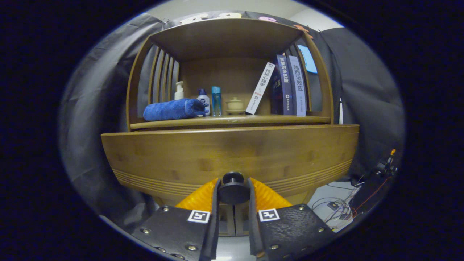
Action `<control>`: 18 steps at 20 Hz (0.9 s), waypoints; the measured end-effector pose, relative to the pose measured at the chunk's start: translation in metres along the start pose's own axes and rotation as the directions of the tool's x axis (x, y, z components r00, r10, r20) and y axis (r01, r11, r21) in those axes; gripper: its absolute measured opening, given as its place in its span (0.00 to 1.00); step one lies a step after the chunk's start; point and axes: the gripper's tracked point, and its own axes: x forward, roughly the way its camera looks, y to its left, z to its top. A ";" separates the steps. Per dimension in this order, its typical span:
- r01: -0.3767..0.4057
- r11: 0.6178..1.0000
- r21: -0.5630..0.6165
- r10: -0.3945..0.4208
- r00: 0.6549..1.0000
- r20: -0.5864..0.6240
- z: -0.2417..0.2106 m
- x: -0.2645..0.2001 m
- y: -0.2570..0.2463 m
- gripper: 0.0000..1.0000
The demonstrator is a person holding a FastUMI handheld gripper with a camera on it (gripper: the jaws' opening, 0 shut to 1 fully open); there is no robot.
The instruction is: Pull open the drawer, take out the items inside it, and place them on the countertop above the cabinet.
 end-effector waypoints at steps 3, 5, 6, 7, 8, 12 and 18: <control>0.005 1.000 -0.011 -0.005 1.000 -0.011 -0.006 -0.023 0.001 0.34; -0.009 1.000 -0.021 0.009 1.000 -0.023 -0.013 -0.036 0.003 0.34; -0.018 0.999 -0.032 0.017 0.999 -0.029 -0.014 -0.041 0.004 0.35; -0.026 0.999 -0.039 0.025 0.999 -0.034 -0.015 -0.047 0.003 0.34; -0.029 0.998 -0.047 0.027 0.999 -0.029 -0.013 -0.052 0.004 0.35; -0.031 0.999 -0.039 0.030 0.999 -0.030 -0.015 -0.068 0.003 0.35; 0.044 0.996 -0.081 -0.044 0.999 0.001 -0.003 -0.101 -0.023 0.09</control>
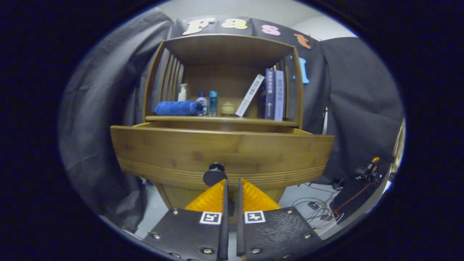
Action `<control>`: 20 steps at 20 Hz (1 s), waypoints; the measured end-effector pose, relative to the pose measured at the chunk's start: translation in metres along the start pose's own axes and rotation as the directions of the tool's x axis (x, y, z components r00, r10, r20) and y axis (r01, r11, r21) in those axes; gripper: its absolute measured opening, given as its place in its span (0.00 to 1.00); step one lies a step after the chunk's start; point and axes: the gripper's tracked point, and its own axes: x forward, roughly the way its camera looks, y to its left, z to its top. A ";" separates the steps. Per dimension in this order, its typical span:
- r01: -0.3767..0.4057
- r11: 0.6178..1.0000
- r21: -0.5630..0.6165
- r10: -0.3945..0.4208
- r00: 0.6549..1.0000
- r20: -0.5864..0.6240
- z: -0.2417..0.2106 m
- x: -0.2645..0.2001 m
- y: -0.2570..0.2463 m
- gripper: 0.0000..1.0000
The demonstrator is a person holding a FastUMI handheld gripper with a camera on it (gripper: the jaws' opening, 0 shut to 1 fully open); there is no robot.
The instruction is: Pull open the drawer, take out the items inside it, and place them on the countertop above the cabinet.
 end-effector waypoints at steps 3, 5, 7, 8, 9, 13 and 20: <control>-0.015 0.998 0.057 0.013 0.999 0.032 0.021 -0.007 0.003 0.10; -0.015 0.998 0.059 0.010 0.996 0.087 0.037 -0.007 0.003 0.11; -0.022 0.999 0.046 0.019 0.997 0.072 0.032 0.000 0.009 0.12; -0.026 0.998 0.051 0.023 0.998 0.058 0.027 0.004 0.012 0.25; -0.048 0.997 0.056 0.046 0.998 0.040 0.021 0.008 0.019 0.38; -0.042 0.998 0.046 0.041 0.999 0.003 0.004 0.023 0.022 0.58; -0.048 0.998 0.044 0.047 0.999 0.026 -0.003 0.042 0.030 0.39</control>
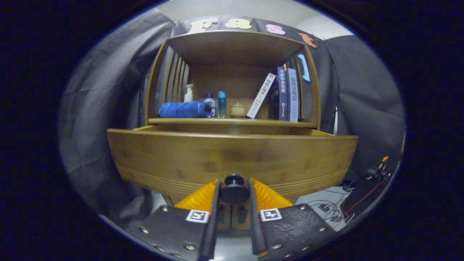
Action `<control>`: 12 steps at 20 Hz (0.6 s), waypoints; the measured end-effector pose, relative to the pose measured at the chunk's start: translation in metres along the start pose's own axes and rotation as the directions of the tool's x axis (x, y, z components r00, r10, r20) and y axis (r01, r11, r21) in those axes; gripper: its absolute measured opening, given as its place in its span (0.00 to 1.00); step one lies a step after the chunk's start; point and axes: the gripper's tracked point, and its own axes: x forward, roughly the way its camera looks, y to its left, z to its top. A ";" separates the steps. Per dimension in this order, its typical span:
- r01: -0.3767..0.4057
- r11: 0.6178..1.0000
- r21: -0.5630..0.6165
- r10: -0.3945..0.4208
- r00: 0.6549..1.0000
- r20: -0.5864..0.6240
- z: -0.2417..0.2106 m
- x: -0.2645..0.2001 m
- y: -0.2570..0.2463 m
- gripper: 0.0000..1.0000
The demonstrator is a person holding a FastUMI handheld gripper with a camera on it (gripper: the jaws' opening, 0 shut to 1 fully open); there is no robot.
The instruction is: Pull open the drawer, take out the items inside it, and place them on the countertop above the cabinet.
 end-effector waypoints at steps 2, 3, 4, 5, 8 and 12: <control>-0.011 1.000 0.007 0.011 0.999 -0.044 -0.003 0.002 0.002 0.27; -0.014 1.000 0.007 0.014 0.999 -0.047 -0.003 -0.002 0.001 0.27; -0.018 1.000 0.002 0.018 0.999 -0.046 -0.003 -0.006 0.001 0.27; -0.019 1.000 -0.008 0.019 0.999 -0.041 -0.003 -0.013 0.001 0.27; -0.015 1.000 0.012 0.016 0.997 -0.071 -0.011 -0.031 -0.001 0.27; -0.034 0.999 0.007 0.035 0.996 -0.084 -0.016 -0.066 0.003 0.27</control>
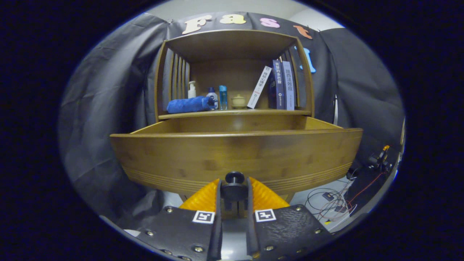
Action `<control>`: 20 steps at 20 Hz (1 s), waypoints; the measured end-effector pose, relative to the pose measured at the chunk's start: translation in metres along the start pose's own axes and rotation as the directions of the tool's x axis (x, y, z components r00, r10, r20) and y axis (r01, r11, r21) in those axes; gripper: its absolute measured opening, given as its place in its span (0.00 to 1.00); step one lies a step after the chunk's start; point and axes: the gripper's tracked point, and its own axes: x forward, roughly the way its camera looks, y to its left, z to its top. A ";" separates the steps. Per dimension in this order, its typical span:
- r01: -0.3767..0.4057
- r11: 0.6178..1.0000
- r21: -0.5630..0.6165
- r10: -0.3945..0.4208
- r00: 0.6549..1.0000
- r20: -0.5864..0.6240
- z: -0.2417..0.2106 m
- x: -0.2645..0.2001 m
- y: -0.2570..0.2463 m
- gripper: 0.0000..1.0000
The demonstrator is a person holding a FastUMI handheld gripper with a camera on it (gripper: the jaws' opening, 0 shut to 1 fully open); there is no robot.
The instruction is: Pull open the drawer, take out the items inside it, and place them on the countertop above the cabinet.
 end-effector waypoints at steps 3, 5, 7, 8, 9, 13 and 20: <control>-0.009 0.998 -0.056 0.006 0.999 -0.043 -0.005 -0.005 -0.002 0.26; 0.002 1.000 -0.031 -0.003 1.000 -0.026 0.008 -0.010 -0.003 0.38; 0.040 0.998 -0.049 -0.038 0.999 0.031 0.038 -0.017 -0.014 0.51; 0.056 0.997 -0.061 -0.053 0.998 0.038 0.052 -0.020 -0.021 0.57; 0.057 0.996 -0.066 -0.054 0.997 0.048 0.063 -0.019 -0.021 0.63; 0.072 0.996 -0.058 -0.068 0.995 0.069 0.120 -0.008 -0.033 0.77; 0.056 0.997 -0.059 -0.067 0.973 -0.219 0.134 0.069 -0.034 0.80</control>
